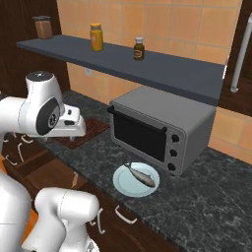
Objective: Pick up the knife from the drawer and place it on the cutting board. Then place the meat from the plate to the cutting board.
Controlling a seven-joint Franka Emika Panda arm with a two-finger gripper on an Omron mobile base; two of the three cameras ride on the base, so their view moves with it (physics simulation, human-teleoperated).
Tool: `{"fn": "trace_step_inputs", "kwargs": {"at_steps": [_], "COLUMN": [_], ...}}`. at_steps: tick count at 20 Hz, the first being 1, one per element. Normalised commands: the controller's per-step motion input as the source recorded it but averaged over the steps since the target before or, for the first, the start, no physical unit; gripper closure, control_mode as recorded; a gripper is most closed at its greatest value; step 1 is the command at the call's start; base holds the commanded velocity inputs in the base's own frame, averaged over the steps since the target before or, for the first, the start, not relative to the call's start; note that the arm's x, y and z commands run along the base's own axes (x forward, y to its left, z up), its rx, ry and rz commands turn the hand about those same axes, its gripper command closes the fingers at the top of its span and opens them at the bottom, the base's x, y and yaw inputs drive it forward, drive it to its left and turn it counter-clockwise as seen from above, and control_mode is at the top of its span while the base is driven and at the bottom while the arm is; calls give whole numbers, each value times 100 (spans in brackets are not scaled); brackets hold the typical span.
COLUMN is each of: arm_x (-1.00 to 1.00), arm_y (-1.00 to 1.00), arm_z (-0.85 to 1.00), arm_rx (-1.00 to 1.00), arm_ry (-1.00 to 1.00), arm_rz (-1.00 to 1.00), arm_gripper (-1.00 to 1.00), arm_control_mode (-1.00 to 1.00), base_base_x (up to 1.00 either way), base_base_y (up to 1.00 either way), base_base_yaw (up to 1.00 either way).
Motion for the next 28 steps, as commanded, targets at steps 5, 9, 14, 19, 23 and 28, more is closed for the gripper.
{"fn": "trace_step_inputs", "kwargs": {"at_steps": [5,9,14,19,23,28], "arm_x": [9,8,43,24,0,3], "arm_y": [96,98,99,69,25,15], "arm_z": [-45,-93,-100,-73,-55,-61], "arm_rx": [0,0,0,0,-5,-12], "arm_ry": [1,3,10,18,7,-1], "arm_rz": [9,7,19,19,19,11], "arm_gripper": [-100,-100,-100,-100,-100,-100], "arm_control_mode": [-100,-100,-100,-100,-100,-100], "base_base_x": [0,0,0,0,0,0], "base_base_y": [0,0,0,0,0,0], "base_base_yaw": [0,0,0,0,0,0]}}
